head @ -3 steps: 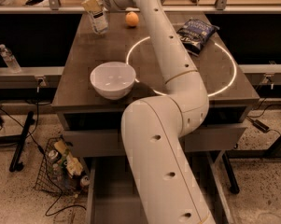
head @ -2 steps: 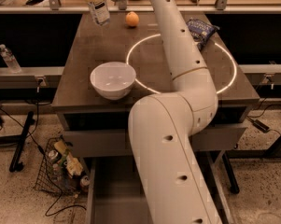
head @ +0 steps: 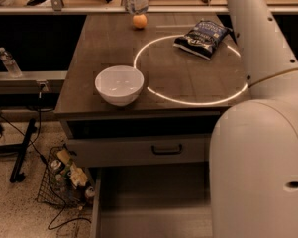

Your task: Place blue plastic bottle into middle drawer

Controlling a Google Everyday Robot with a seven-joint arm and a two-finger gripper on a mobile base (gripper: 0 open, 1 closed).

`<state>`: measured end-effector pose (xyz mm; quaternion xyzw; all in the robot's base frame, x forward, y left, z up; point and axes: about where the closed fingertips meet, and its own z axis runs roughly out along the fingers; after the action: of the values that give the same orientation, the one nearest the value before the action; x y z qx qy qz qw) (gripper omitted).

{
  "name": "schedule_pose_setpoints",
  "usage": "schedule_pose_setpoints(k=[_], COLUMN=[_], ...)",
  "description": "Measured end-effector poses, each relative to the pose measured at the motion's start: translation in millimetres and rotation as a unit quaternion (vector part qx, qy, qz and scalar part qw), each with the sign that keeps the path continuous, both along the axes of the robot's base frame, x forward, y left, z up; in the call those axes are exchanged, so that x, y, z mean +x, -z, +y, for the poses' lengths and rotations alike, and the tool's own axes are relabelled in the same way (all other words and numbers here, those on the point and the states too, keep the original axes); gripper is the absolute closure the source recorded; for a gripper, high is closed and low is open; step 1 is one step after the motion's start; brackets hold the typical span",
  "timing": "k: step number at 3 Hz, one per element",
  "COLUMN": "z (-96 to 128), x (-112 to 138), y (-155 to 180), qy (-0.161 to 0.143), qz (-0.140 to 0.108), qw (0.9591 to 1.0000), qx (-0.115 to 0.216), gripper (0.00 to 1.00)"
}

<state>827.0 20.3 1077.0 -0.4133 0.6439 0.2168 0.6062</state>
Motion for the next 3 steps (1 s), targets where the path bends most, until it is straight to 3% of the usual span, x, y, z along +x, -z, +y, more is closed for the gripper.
schedule_pose_setpoints(k=[1, 2, 3], z=[2.6, -4.5, -40.1], x=[0.3, -22.4, -63.4], y=[0.7, 0.1, -21.6], qy=[-0.002, -0.017, -0.001], qz=[0.0, 0.009, 0.007], qw=[1.0, 0.9998, 0.9997], qx=[0.0, 0.0, 0.025], gripper=[1.0, 1.0, 1.0])
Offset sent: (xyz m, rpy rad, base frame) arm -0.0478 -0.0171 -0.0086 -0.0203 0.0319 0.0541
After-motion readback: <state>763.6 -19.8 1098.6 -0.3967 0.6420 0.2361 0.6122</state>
